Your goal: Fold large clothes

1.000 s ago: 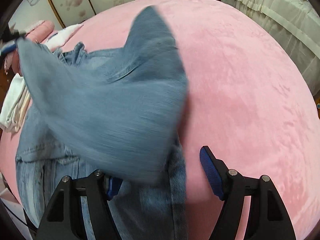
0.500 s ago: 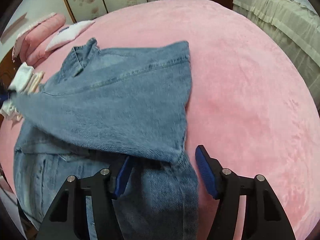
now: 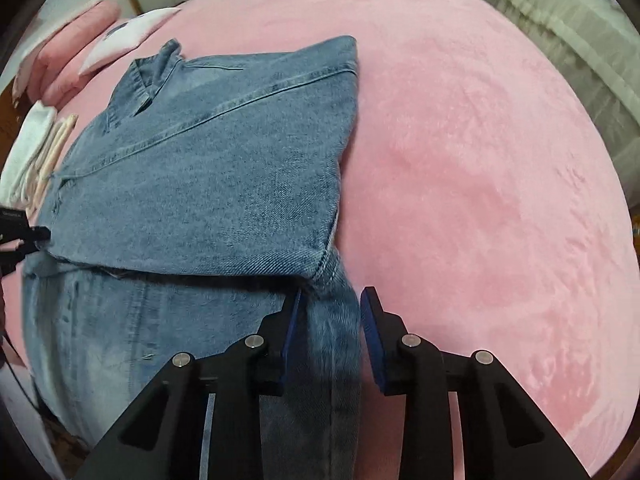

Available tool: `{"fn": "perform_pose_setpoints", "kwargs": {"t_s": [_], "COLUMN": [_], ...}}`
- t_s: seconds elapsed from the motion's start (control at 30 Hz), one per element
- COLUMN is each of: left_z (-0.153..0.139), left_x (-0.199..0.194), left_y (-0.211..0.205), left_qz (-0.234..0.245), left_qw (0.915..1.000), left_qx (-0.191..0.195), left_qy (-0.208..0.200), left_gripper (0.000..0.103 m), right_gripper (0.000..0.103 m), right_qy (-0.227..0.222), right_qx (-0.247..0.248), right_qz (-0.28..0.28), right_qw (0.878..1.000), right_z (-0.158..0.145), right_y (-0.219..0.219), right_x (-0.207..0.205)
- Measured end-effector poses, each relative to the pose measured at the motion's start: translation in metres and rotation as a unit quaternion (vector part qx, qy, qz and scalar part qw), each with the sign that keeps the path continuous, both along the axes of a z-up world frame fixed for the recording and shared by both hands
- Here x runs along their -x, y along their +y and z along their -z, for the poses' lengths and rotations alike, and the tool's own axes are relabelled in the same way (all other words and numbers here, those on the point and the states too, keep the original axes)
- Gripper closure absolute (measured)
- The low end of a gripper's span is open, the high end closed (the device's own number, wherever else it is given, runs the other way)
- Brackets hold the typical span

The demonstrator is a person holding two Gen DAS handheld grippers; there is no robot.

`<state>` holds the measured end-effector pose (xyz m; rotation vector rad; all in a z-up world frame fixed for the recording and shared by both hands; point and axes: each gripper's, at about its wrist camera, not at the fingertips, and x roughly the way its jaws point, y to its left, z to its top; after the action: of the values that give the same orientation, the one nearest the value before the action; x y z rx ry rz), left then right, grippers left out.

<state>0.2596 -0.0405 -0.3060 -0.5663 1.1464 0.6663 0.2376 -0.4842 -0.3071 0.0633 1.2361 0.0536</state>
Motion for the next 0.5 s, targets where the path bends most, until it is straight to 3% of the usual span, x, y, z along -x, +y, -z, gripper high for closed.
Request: {"fn": "perform_pose_setpoints", "kwargs": {"t_s": [0.07,0.17,0.3,0.4,0.5], "left_z": [-0.016,-0.041,-0.062,-0.06,-0.044], "left_x": [0.006,0.016,0.006,-0.007,-0.021], "left_y": [0.001,0.0,-0.018,-0.053,-0.095], "left_qz": [-0.011,-0.009,0.07,0.137,0.21], "left_qw": [0.9991,0.9973,0.996,0.9884,0.9748], "left_qx": [-0.04,-0.069,-0.019,0.027,0.061], "left_qy": [-0.002,-0.024,-0.052,-0.061,-0.045], "left_gripper": [0.052,0.051,0.051,0.052,0.079], "right_gripper": [0.073,0.073,0.073,0.073,0.082], "right_qy": [-0.014,-0.038,-0.039,-0.015,0.024], "right_qx": [-0.026,-0.067,-0.152,-0.189,-0.223], "right_qz": [0.022,0.044,0.031,0.018,0.007], "right_qw": [0.999,0.996,0.987,0.982,0.975], "right_z": [-0.015,-0.037,-0.048,-0.04,-0.025], "right_y": [-0.005,-0.005,0.012,0.039,0.07], "right_x": [0.004,0.007,-0.004,-0.018,-0.032]}}
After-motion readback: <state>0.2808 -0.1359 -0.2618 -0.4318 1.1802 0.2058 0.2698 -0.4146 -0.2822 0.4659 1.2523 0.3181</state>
